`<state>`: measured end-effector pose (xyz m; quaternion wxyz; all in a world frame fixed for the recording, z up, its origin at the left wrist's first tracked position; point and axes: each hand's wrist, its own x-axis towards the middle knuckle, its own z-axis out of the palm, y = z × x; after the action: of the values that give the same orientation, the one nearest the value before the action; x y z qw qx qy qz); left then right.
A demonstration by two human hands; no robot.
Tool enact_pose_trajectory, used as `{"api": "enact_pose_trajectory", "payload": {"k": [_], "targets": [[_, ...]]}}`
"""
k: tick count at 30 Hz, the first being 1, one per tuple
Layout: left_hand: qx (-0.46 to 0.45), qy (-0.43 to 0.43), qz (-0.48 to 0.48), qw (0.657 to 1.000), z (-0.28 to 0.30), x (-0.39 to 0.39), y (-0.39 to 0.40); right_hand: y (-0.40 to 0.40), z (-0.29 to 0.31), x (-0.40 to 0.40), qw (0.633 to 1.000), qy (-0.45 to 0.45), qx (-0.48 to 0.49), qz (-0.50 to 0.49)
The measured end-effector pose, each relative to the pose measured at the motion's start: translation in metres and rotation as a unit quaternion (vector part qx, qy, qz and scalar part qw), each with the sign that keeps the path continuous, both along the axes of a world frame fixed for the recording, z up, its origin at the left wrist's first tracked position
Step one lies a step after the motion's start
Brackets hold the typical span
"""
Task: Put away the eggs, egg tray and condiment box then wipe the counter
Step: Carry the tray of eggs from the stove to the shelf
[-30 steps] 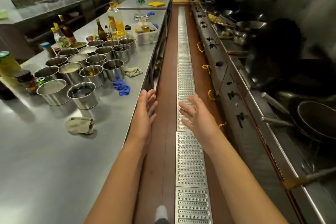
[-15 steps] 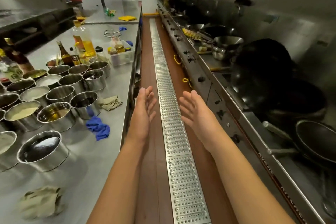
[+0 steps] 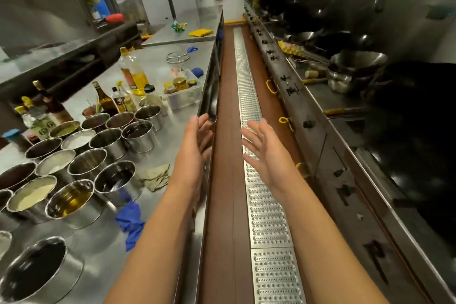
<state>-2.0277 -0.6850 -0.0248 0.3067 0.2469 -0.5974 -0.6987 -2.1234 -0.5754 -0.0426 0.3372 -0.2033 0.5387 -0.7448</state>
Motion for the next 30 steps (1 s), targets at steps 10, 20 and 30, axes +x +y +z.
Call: {"api": "enact_pose_trajectory", "payload": {"k": [10, 20, 30], "targets": [[-0.001, -0.021, 0.039, 0.999, -0.01, -0.103, -0.063, -0.075, -0.012, -0.109, 0.999, -0.024, -0.005, 0.034], [0.045, -0.004, 0.002, 0.999, -0.041, -0.213, -0.194, -0.188, -0.031, -0.21, 0.998, 0.0, 0.062, -0.004], [0.038, 0.044, -0.077, 0.995, -0.019, -0.33, -0.315, -0.297, 0.009, -0.31, 0.992, 0.057, 0.074, -0.079]]}}
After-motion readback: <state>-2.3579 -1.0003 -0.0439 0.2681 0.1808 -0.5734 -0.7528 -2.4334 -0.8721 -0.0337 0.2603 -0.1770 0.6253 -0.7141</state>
